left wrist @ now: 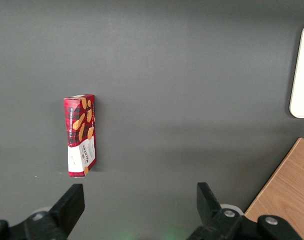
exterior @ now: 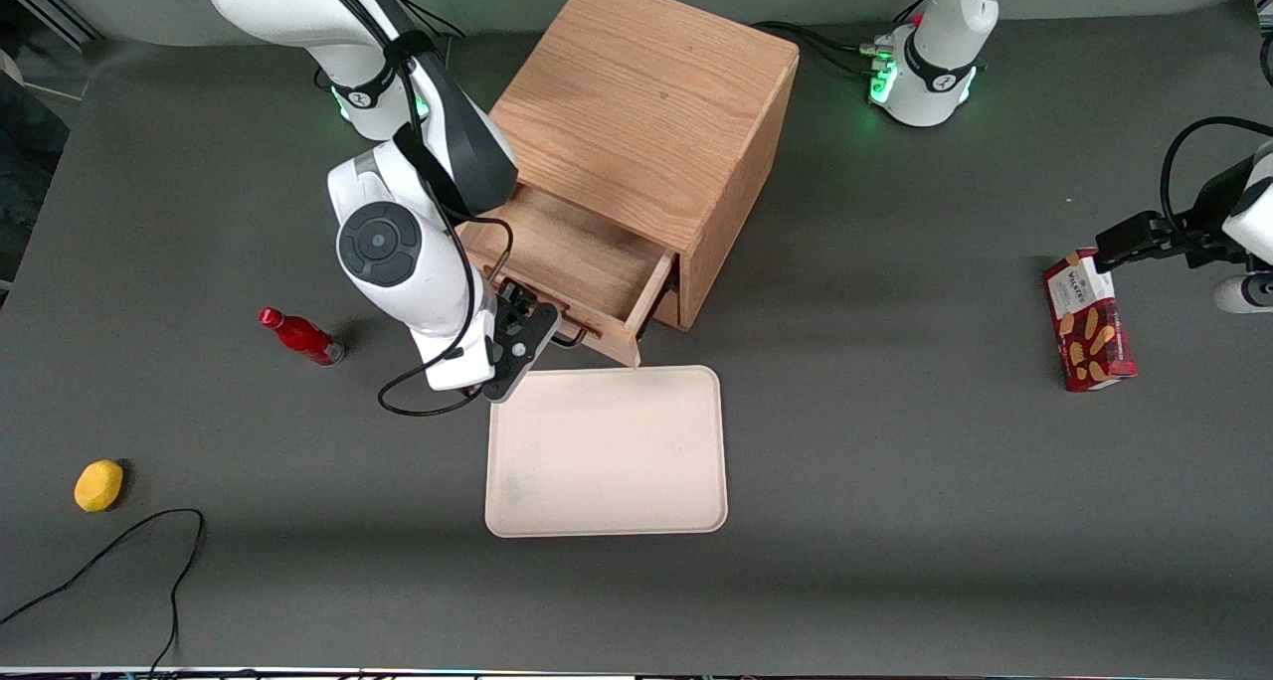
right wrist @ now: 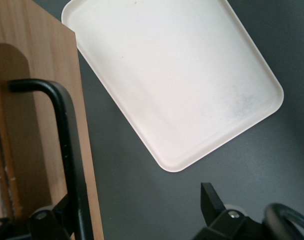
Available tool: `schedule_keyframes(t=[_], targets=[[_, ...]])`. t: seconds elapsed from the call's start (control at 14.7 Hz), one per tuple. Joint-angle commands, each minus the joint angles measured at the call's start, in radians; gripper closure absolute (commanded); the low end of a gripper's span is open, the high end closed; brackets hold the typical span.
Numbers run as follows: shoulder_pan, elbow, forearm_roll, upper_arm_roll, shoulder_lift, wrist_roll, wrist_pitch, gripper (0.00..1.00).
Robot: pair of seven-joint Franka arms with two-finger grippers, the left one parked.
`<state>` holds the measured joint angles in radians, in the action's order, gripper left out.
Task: Open upper drawer
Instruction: 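Pull the upper drawer outward by its handle with the right gripper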
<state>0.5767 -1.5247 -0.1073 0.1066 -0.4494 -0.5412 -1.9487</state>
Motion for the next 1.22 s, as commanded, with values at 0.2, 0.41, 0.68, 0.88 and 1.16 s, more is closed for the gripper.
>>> schedule_keyframes(t=[0.2,0.41,0.68,0.88,1.16], targets=[[-0.024,0.089,0.005,-0.004,-0.048,-0.045,0.042,0.0],[-0.05,0.106,0.001,-0.005,-0.061,-0.079,0.042,0.0],[-0.063,0.123,0.0,-0.005,-0.074,-0.079,0.048,0.0],[-0.07,0.175,0.0,-0.007,-0.101,-0.095,0.076,0.0],[-0.092,0.193,-0.005,-0.01,-0.115,-0.108,0.079,0.0]])
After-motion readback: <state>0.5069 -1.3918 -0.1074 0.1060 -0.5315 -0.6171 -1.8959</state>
